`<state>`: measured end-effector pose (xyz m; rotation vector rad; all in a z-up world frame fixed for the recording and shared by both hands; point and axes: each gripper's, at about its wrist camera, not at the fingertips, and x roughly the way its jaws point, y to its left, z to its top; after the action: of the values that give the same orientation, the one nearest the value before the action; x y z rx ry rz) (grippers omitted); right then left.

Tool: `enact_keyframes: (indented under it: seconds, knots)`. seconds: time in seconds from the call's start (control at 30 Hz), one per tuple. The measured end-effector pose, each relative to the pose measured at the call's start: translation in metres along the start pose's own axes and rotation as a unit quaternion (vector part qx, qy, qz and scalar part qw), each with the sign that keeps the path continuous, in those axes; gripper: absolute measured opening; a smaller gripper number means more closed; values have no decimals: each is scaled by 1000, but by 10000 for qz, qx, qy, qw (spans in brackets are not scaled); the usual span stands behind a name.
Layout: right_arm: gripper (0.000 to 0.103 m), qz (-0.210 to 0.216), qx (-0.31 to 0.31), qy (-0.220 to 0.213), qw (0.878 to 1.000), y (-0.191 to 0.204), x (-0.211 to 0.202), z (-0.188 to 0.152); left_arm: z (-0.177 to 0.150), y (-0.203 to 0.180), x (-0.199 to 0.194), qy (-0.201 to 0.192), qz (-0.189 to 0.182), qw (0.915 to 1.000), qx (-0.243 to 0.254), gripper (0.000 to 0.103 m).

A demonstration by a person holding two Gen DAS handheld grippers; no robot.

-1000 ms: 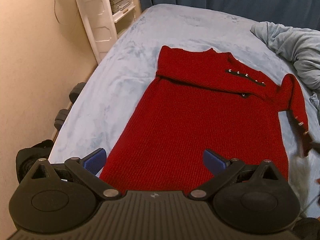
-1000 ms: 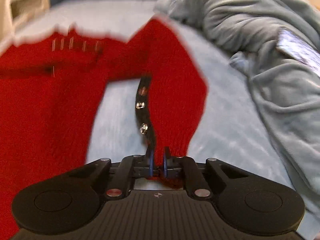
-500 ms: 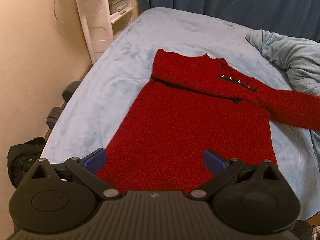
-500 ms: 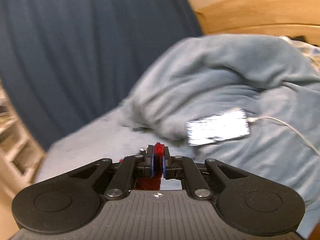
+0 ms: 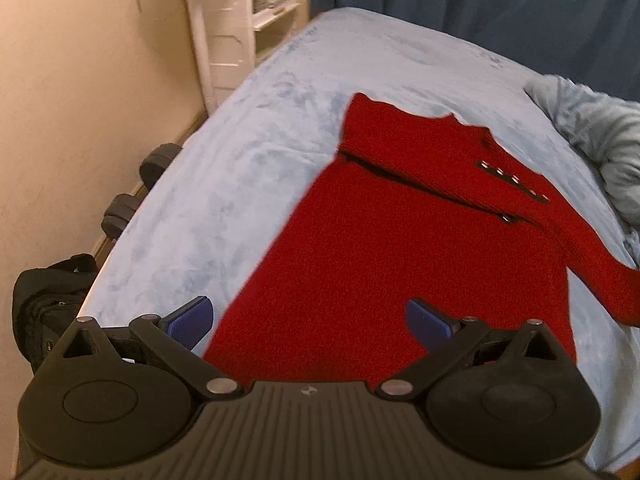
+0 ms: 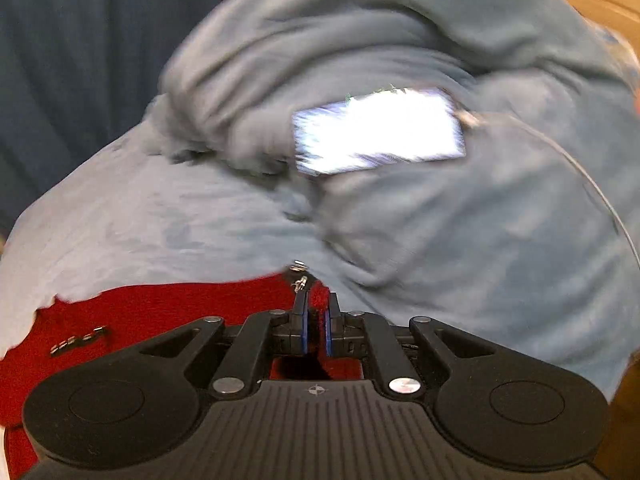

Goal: Fold small clothes
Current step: 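Grasp the sleeve cuff with the right gripper and fold it across the body, then release the sleeve with the right gripper and pull back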

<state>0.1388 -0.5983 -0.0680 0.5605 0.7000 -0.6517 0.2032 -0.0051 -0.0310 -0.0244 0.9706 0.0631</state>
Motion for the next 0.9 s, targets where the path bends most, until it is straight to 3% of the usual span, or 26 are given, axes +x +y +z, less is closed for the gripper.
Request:
enact_keyframes:
  seconds: [0.1,0.23,0.33,0.43,0.5,0.53,0.57,0.63,0.73,0.8,0.9]
  knots:
    - [7,276,-633,-43,9976,67,-4,16,2,20,14,35,-47,9998,-181,103]
    - [7,824,-1628,-86,9832,204,-11,18,2,57,29,78,-31,9988,-492,103]
    - [7,1338,-2402,-134,9614,326,-17,-8,1,91,35,65,117,9974,-708,103]
    - [7,1885,-2958,93,9364,442,-8,-63,3,121,38,126,240,9955,-906,103]
    - [20,2082,-3130,443,9256,495,10,-104,5,138,43,223,300,9941,-1017,103]
    - [44,2170,-3223,641,9192,514,21,-126,5,144,44,259,309,9936,-1051,103]
    - [52,2036,-3356,875,9156,528,33,-153,5,149,45,288,300,9933,-1079,103]
    - [52,1770,-3407,1072,9171,525,41,-190,3,154,47,282,255,9933,-1091,103]
    - [52,2029,-3301,1505,9095,482,30,-219,-3,148,53,350,191,9948,-935,103]
    - [52,2080,-3164,1568,9122,430,7,-228,-9,137,55,443,95,9957,-810,103]
    - [52,1875,-2926,1471,9261,351,-37,-232,-16,118,46,457,-102,9965,-686,103]
